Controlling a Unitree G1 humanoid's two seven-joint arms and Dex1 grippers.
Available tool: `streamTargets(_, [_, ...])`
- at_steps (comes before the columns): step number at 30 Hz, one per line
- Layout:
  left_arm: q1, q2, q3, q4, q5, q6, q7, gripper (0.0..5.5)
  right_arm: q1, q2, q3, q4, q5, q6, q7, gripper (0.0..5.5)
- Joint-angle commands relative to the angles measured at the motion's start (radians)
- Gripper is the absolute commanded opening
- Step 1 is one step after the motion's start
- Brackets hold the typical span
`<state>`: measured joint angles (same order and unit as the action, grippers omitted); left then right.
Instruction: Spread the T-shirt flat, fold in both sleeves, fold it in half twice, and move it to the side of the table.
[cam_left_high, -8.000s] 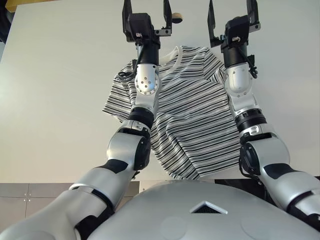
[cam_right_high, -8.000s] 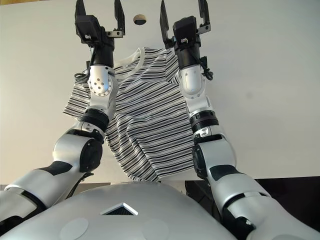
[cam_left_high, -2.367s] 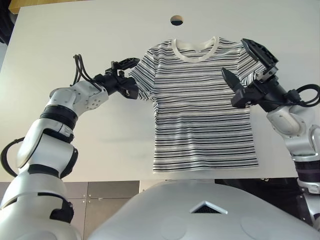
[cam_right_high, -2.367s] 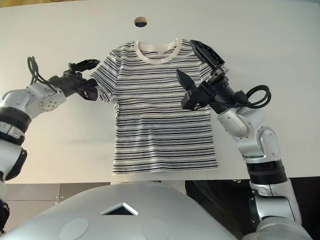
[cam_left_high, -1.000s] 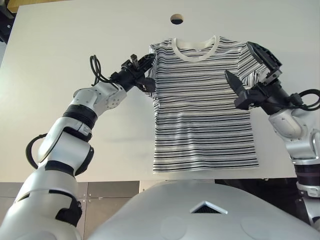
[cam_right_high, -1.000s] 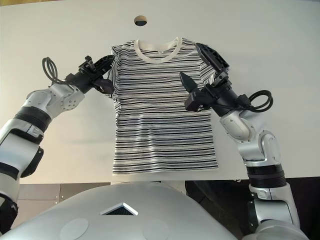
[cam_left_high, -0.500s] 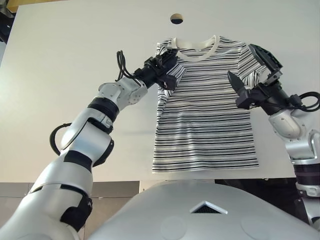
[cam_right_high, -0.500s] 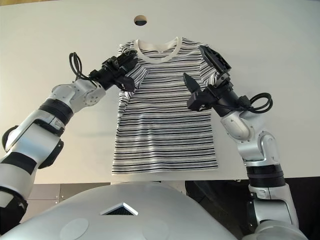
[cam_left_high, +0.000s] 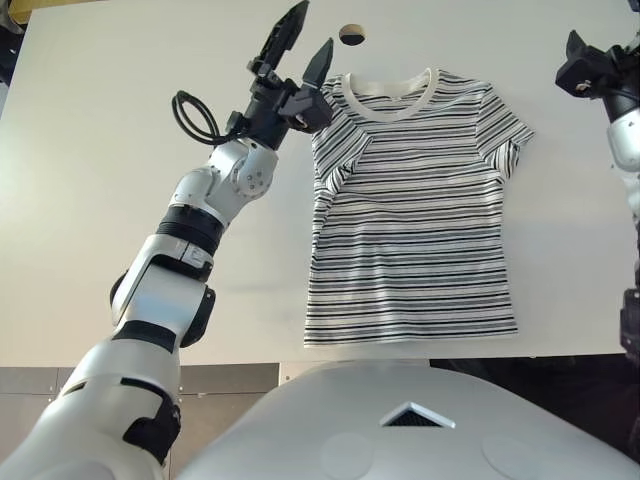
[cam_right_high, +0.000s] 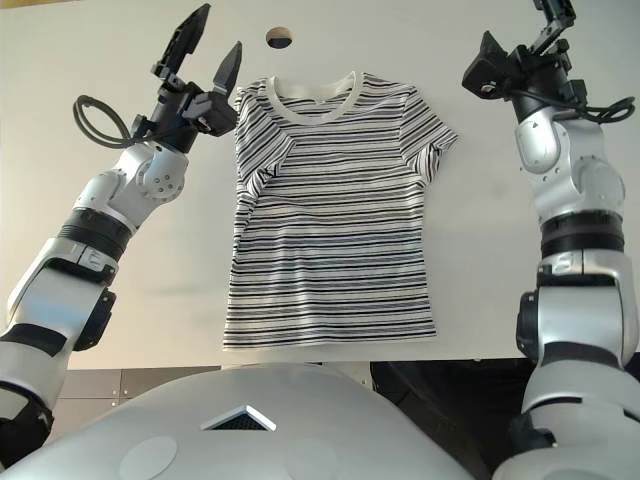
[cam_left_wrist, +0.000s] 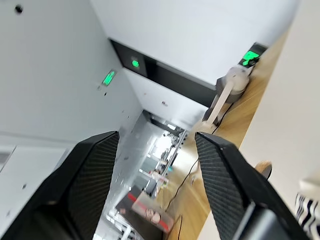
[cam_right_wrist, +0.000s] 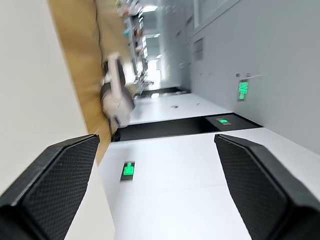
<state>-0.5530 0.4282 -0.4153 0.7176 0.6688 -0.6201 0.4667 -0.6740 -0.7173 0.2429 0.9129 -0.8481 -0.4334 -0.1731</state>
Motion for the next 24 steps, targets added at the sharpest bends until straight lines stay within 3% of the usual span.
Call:
streamTargets(1, [0.101, 0.034, 0.068, -0.129, -0.02, 0.044, 0.0, 2.81, -0.107, 0.017, 0.158, 0.268, -0.108, 0.024, 0.014, 4.26])
streamTargets(11, [0.176, 0.042, 0.116, -0.224, -0.018, 0.096, -0.048, 2.81, -0.027, -0.05, 0.313, 0.299, -0.086, -0.22, 0.173, 4.26])
streamTargets(24, [0.211, 0.023, 0.111, -0.258, -0.014, 0.092, -0.079, 2.81, -0.021, 0.019, 0.407, 0.35, -0.099, -0.174, 0.035, 4.26])
